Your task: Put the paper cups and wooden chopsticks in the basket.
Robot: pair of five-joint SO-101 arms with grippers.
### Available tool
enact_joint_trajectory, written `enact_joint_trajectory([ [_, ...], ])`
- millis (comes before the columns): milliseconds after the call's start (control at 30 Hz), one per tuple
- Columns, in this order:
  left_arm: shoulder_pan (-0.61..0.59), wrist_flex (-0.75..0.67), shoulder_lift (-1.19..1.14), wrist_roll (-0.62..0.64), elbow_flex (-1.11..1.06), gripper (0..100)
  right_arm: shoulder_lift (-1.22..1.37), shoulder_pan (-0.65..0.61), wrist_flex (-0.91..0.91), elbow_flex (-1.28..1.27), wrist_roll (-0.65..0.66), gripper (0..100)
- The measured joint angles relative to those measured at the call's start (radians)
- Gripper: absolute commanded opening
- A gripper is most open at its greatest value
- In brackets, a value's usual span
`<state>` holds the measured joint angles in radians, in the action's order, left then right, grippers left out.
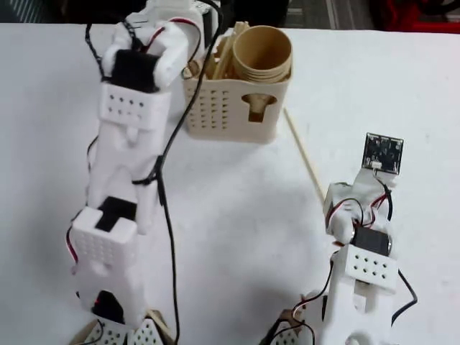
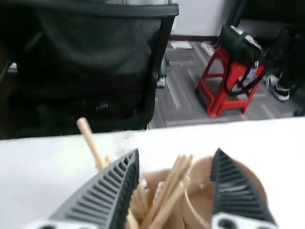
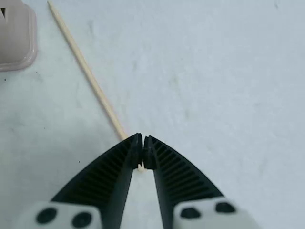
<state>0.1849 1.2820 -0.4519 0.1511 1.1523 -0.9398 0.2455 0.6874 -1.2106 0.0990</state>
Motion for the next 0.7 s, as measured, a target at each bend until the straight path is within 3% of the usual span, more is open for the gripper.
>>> enact_joint_trajectory([
  [167,0.000,0.170,0.049,-0.109,0.095,16,0.000,0.000,0.000,0.000,0.000,2.0],
  [467,0.000,0.477,0.091,-0.227,0.269,15,0.000,0.000,0.000,0.000,0.000,2.0],
  [700,-0.110,0.506,0.149,-0.236,0.180,15,0.000,0.000,0.000,0.000,0.000,2.0],
])
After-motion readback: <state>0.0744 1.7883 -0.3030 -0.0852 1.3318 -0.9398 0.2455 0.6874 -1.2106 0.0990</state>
